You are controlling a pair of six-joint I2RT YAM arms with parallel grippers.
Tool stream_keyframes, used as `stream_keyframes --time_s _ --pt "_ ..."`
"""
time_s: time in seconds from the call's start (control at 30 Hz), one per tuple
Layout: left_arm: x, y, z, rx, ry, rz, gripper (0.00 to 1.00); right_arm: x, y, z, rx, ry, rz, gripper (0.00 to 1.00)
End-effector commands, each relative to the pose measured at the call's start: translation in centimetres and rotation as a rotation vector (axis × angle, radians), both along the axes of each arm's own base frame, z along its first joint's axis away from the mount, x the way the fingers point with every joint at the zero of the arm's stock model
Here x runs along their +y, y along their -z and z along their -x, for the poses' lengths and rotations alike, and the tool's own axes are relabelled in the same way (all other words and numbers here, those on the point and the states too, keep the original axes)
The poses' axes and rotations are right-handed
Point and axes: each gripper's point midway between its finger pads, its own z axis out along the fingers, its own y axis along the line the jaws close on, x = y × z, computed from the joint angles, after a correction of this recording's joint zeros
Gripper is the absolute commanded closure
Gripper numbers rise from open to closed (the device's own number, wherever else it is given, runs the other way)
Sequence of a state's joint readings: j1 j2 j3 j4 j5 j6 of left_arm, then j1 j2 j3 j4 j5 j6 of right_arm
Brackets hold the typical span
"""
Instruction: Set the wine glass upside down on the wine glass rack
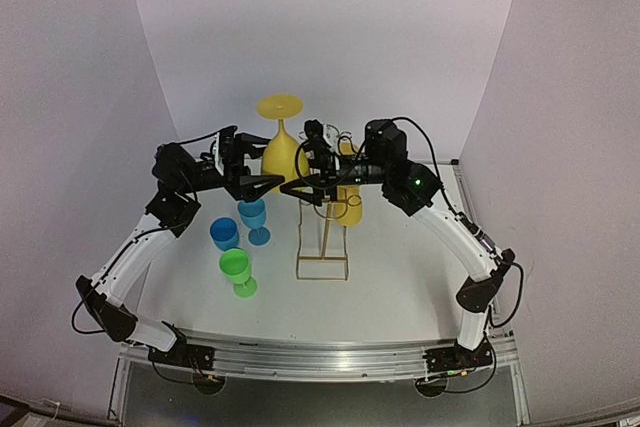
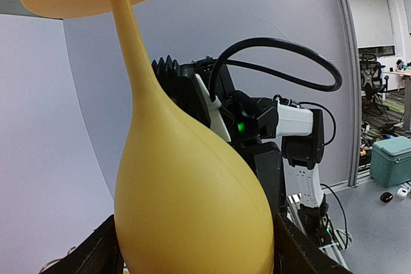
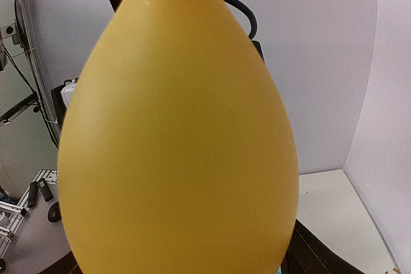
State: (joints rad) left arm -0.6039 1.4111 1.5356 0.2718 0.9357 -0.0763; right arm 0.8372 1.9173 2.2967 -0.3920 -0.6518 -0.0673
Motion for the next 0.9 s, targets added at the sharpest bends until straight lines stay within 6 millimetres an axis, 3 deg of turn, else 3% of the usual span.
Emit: stream_keyframes --time_s 0.0,0.37,0.87 --pt "0.1 -1.6 1.1 -0.054 0.021 0.036 0.75 0.2 -0.7 0.0 -0.024 -0.001 -0.017 0.25" --pt "0.0 -1.6 1.0 -0.058 0.006 0.039 0.72 0.1 -0.5 0.1 -0.037 0.003 -0.012 0.57" --pt "1.8 -1.7 0.2 -0.115 -0.180 0.025 0.03 -2.9 -0.4 -2.9 -0.101 0.253 0.017 0.65"
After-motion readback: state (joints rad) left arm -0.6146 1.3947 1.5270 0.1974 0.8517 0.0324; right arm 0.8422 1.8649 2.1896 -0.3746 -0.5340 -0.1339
